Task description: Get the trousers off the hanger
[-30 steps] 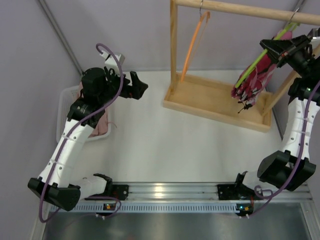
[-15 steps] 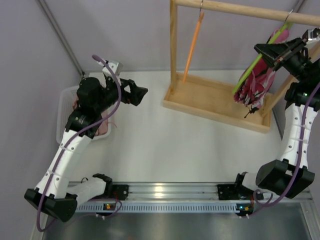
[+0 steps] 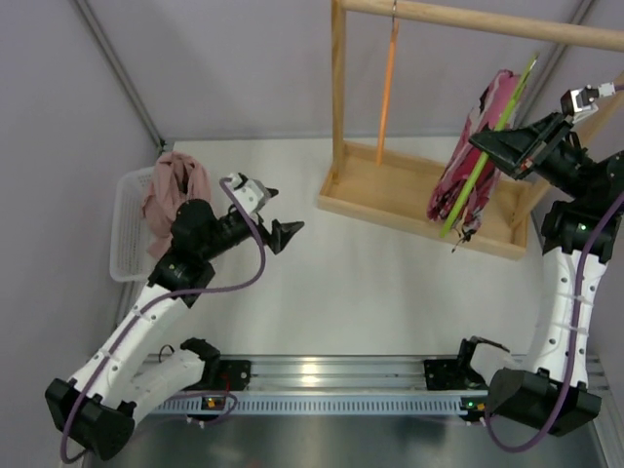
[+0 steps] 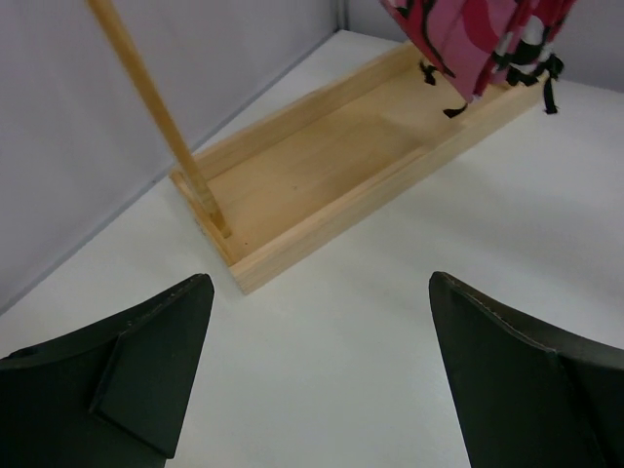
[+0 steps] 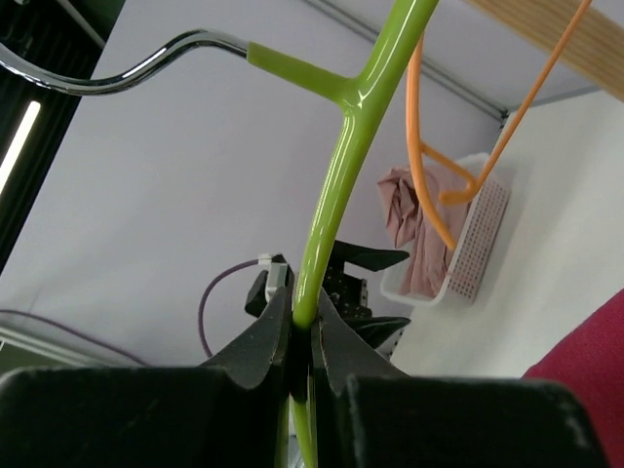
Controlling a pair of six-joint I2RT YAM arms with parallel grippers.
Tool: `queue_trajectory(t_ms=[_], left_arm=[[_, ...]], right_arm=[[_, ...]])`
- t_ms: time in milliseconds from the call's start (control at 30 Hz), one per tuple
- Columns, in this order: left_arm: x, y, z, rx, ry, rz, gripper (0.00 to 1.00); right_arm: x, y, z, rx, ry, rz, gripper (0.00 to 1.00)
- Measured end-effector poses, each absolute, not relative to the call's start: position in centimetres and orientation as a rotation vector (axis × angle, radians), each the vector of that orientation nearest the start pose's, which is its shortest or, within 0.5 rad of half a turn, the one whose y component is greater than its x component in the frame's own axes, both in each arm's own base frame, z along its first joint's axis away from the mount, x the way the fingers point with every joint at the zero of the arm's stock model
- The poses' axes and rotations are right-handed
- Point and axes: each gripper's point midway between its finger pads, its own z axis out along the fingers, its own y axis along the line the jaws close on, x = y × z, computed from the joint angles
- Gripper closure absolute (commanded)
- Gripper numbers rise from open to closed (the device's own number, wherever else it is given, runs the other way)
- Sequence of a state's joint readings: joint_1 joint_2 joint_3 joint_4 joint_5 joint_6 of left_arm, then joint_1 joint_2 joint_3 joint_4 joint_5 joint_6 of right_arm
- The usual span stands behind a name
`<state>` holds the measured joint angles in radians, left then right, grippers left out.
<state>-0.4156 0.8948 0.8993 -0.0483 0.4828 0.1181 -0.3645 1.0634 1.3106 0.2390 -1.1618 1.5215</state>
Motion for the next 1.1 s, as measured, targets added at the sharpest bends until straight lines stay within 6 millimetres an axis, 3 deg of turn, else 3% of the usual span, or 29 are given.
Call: queue_trajectory(t_ms=[67,300,433,633,800,967,1100], left_arm=[[26.1,-22.2,31.3,0.853,1.398,-0.612,0.02],[20.2,-32.6,25.3,1.122,1.198,-0.639,0.03],[19.9,-36.1,24.5,1.122,1.139,-0.628,0.05],[19.7,-40.0,24.6,1.059,1.041,-0.575,0.05],[19.6,-42.6,23.8,1.032,0.94,-0.499,0.02],[20.5,-43.9,23.2,0.995,0.936,-0.457,0.02],[21.9,-45.0,24.7,0.918,0.923,-0.425,0.01]], right_arm=[[24.8,10.0,50.5,0.156,1.593,1.58,1.0],[22.9,12.3,48.8,0.103,1.71,1.682,1.0],[22.4,13.2,48.0,0.08,1.758,1.714,1.0],[21.2,14.2,47.6,0.043,1.813,1.756,1.0],[20.3,14.5,48.9,0.027,1.826,1.763,1.0],[20.0,14.6,50.6,0.022,1.823,1.756,1.0],[20.2,14.5,51.4,0.036,1.83,1.762,1.0]])
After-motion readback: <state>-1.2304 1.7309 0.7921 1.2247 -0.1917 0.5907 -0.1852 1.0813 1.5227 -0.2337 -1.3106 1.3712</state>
